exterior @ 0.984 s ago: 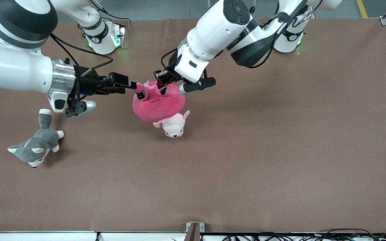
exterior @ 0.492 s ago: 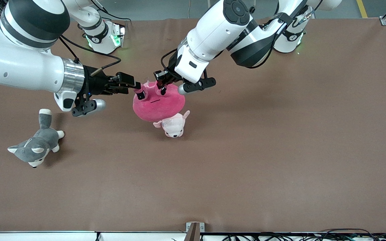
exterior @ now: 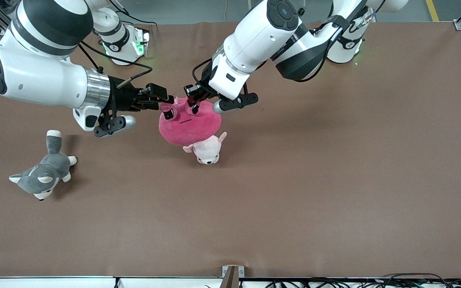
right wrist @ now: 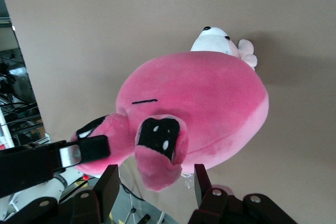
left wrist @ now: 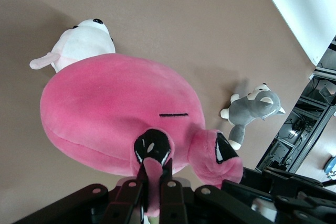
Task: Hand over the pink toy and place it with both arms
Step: 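Close the right gripper on the pink plush's ear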
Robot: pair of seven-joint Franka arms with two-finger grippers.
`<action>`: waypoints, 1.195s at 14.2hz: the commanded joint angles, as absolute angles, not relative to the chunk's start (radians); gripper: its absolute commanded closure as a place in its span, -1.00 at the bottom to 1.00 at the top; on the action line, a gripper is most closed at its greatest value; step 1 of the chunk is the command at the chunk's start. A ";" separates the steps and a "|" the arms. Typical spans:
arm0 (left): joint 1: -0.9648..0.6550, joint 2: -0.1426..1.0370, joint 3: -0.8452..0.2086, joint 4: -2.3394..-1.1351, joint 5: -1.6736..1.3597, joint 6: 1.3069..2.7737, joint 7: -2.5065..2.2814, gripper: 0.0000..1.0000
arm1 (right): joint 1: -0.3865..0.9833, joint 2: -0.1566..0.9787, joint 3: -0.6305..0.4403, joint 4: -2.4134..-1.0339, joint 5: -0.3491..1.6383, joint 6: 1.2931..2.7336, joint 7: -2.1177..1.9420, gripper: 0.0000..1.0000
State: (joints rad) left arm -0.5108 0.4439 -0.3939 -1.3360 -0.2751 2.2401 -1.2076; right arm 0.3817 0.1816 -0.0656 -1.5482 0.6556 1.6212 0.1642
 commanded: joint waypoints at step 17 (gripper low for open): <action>-0.529 0.457 -0.380 -1.307 -0.250 2.253 -1.232 1.00 | 0.410 0.210 -0.069 -1.532 0.617 1.677 0.183 -0.32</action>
